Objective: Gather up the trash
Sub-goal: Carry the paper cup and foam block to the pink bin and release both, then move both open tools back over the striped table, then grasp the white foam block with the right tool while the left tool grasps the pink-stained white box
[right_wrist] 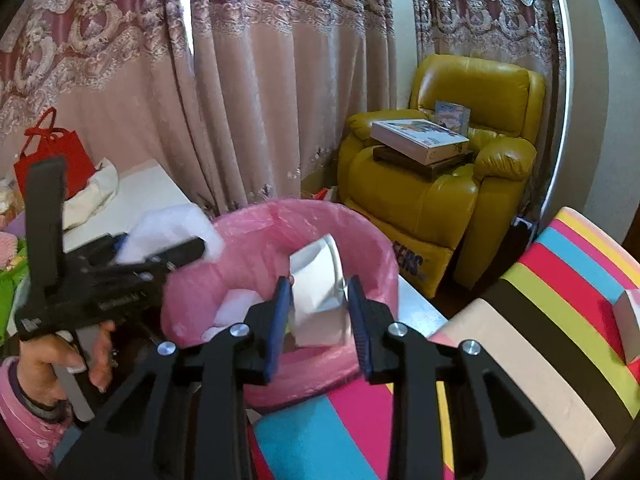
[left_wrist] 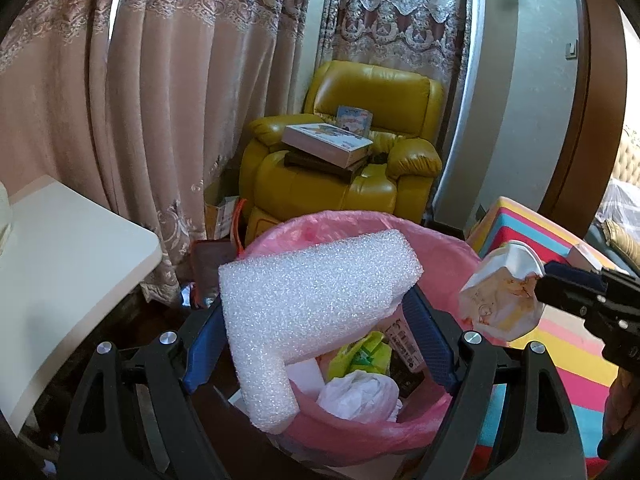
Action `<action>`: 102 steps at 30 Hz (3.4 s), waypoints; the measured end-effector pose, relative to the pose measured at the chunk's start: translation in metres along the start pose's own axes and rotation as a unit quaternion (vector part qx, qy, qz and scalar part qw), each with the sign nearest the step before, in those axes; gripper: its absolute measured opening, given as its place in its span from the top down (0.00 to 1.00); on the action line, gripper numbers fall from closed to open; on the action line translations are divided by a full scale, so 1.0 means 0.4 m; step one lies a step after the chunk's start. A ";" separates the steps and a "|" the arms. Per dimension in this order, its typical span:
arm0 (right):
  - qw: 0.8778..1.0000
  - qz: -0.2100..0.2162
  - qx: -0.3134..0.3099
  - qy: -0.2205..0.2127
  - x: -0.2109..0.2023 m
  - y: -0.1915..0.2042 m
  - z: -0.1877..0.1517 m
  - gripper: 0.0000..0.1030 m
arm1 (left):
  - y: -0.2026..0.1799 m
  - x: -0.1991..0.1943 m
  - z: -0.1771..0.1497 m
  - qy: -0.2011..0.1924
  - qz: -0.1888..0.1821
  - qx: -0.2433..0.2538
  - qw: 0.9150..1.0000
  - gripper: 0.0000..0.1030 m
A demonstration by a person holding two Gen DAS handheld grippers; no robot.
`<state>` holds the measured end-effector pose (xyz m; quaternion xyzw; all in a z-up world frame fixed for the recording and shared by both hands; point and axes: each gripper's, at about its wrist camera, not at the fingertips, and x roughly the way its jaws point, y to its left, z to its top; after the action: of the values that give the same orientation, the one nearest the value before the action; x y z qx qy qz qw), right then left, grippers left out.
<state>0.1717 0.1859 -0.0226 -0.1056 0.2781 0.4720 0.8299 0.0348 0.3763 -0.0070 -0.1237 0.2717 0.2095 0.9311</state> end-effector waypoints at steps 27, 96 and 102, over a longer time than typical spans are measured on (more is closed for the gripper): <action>0.997 0.046 0.067 -0.003 0.080 -0.062 0.061 0.36 | 0.032 0.115 0.079 0.017 -0.013 -0.052 0.998 0.11; 0.811 -0.439 0.387 0.019 -0.291 -0.972 -0.301 0.15 | -0.906 0.199 -0.055 -0.017 -0.096 0.156 0.983 0.06; 0.826 -0.433 0.359 0.024 -0.377 -0.958 -0.346 0.15 | -0.906 0.216 -0.052 0.000 -0.107 0.157 0.982 0.06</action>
<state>0.3840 -0.1877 -0.0854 0.0788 0.3732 -0.0721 0.9216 0.2572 0.0777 -0.0302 -0.0046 0.2863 0.0636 0.9560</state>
